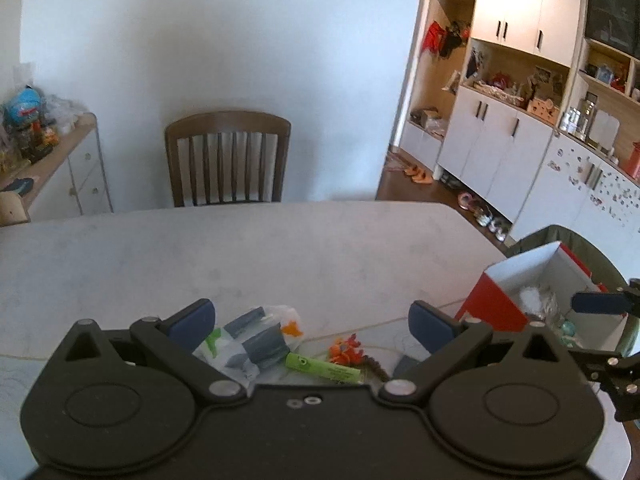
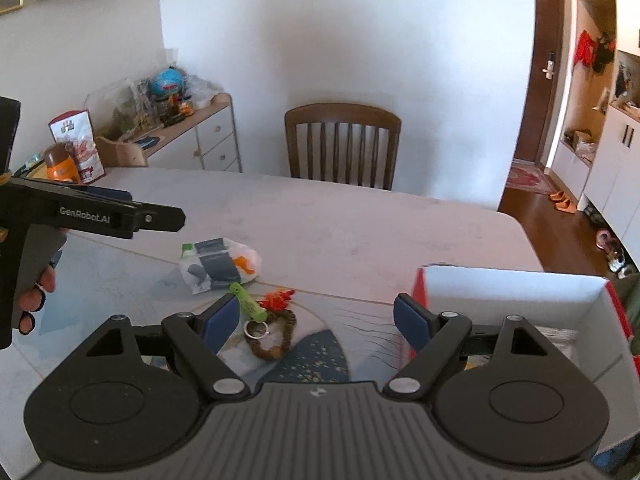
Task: Organize objects
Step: 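Withdraw both grippers from the box back toward the table, then grasp the green tube with the right gripper while the left gripper grasps the wet-wipe pack, then carry the green tube and wet-wipe pack with both grippers over the box, then lower both items into the box and open both grippers, then withdraw both grippers from the box back toward the table, then grasp the bead bracelet with the right gripper while the left gripper grasps the orange plush toy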
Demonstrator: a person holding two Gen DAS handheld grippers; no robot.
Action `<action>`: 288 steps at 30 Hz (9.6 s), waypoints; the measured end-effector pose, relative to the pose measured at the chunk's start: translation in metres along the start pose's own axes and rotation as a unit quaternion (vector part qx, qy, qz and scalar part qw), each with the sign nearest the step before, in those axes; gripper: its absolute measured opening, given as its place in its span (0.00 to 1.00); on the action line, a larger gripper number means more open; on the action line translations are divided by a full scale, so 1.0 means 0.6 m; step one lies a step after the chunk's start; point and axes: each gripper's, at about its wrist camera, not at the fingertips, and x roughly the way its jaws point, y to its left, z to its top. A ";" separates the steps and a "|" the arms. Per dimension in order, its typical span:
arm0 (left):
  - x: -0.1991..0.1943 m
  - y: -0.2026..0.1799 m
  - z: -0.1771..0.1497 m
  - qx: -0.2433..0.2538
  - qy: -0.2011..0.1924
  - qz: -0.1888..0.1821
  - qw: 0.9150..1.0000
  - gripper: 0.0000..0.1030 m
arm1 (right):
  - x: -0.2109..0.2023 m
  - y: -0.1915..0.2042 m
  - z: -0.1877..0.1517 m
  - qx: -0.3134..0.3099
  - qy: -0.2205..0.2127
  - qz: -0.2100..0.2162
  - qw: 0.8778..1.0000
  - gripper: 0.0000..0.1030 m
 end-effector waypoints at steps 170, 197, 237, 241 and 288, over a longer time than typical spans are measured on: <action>0.286 -0.559 -0.037 0.145 0.204 -0.107 0.962 0.21 | 0.056 -0.507 -0.149 0.144 0.105 -0.041 0.983 0.15; 0.257 -0.553 -0.048 0.133 0.184 -0.106 0.968 0.56 | -0.034 -0.495 -0.135 0.138 0.089 -0.023 0.986 0.15; -0.010 -0.274 -0.023 0.037 0.031 -0.061 0.997 0.89 | -0.132 -0.239 -0.047 0.074 0.021 0.021 0.997 0.55; -0.022 -0.237 -0.028 0.030 0.031 -0.051 0.998 0.95 | -0.122 -0.208 -0.043 0.068 0.022 0.022 0.997 0.63; 0.232 0.008 -0.075 0.005 0.117 -0.033 0.993 0.99 | 0.240 -0.013 -0.060 0.049 0.125 0.003 0.991 0.71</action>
